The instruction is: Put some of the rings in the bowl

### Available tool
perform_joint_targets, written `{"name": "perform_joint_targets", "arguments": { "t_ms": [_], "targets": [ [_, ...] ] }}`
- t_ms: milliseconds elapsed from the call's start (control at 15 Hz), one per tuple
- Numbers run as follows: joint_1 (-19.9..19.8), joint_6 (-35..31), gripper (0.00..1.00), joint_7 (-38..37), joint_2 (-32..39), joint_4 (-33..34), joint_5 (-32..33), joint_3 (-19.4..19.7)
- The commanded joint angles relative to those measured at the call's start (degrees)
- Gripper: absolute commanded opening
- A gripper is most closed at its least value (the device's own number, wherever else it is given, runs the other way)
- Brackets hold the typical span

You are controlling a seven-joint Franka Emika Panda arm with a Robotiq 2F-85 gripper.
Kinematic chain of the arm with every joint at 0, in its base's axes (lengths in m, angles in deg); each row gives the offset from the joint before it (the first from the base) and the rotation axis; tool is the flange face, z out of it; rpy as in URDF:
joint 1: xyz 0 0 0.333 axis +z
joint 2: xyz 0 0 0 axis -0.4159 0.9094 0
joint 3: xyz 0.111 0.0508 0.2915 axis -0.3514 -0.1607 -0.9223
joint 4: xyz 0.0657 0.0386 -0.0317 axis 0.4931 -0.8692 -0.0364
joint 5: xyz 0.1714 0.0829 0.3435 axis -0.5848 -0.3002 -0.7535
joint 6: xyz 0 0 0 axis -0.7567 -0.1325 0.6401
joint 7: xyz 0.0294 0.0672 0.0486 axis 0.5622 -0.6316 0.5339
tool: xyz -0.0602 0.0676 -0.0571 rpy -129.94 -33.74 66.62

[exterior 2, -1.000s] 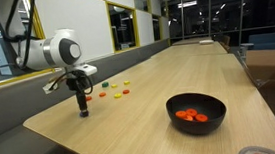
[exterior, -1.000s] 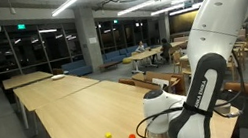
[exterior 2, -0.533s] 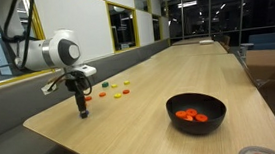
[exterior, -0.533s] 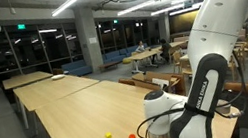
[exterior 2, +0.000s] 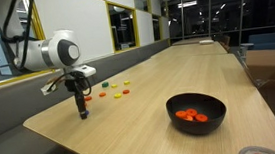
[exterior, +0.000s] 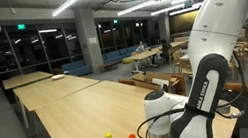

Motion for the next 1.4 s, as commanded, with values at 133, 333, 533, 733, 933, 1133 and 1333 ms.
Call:
{"name": "perform_joint_targets", "arguments": {
  "t_ms": [133, 333, 533, 733, 933, 1133, 1333],
  "targets": [
    [-0.6, -2.1, 0.35, -0.3, -1.8, -1.3, -0.5, -0.7],
    [-0.9, -2.2, 0.22, -0.1, -2.1, -1.5, -0.6, -0.7],
    [-1.0, -3.3, 0.23, -1.3, -4.4, -3.7, 0.0, 0.5],
    [-2.9, -5.2, 0.23, -1.6, -9.1, -7.6, 0.2, 2.3],
    [-6.2, -5.1, 0.23, -1.0, -14.4, -10.8, 1.4, 4.7],
    [-12.2, -3.7, 0.23, 1.6, -19.8, -12.9, 1.8, 6.0],
    [-19.0, -2.8, 0.23, 7.0, -24.1, -13.9, 0.5, 7.1]
  ]
}}
